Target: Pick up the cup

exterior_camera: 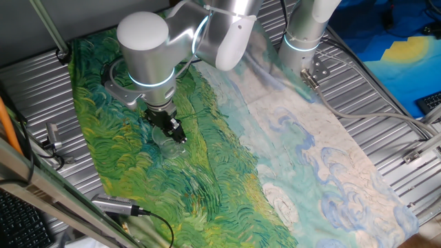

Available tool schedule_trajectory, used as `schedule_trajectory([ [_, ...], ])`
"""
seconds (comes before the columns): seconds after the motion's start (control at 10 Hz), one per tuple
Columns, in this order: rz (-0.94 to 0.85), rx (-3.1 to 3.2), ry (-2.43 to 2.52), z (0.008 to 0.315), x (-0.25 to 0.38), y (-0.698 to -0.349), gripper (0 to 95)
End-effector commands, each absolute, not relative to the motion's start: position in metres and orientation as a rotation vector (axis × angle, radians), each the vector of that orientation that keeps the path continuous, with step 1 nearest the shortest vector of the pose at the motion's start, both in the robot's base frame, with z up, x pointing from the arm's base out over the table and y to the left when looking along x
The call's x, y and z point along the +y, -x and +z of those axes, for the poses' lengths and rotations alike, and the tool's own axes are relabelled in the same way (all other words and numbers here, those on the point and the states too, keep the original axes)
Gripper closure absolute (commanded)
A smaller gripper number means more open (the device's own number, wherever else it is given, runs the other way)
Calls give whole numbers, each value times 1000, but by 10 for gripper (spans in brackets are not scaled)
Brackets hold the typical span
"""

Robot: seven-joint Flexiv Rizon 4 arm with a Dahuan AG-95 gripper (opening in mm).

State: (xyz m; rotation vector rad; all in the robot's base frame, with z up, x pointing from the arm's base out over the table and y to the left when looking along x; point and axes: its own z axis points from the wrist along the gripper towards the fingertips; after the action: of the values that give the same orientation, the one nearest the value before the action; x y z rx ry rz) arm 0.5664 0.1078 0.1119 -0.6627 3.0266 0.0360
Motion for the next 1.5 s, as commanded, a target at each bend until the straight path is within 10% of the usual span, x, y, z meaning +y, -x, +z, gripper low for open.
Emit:
schedule_trajectory([
  [0.1, 35, 3026, 662, 111, 108, -567, 380],
  [1.0, 35, 3026, 662, 111, 108, -567, 380],
  [1.1, -49, 3078, 567, 230, 112, -552, 950],
  [1.5, -63, 3079, 568, 237, 113, -548, 950],
])
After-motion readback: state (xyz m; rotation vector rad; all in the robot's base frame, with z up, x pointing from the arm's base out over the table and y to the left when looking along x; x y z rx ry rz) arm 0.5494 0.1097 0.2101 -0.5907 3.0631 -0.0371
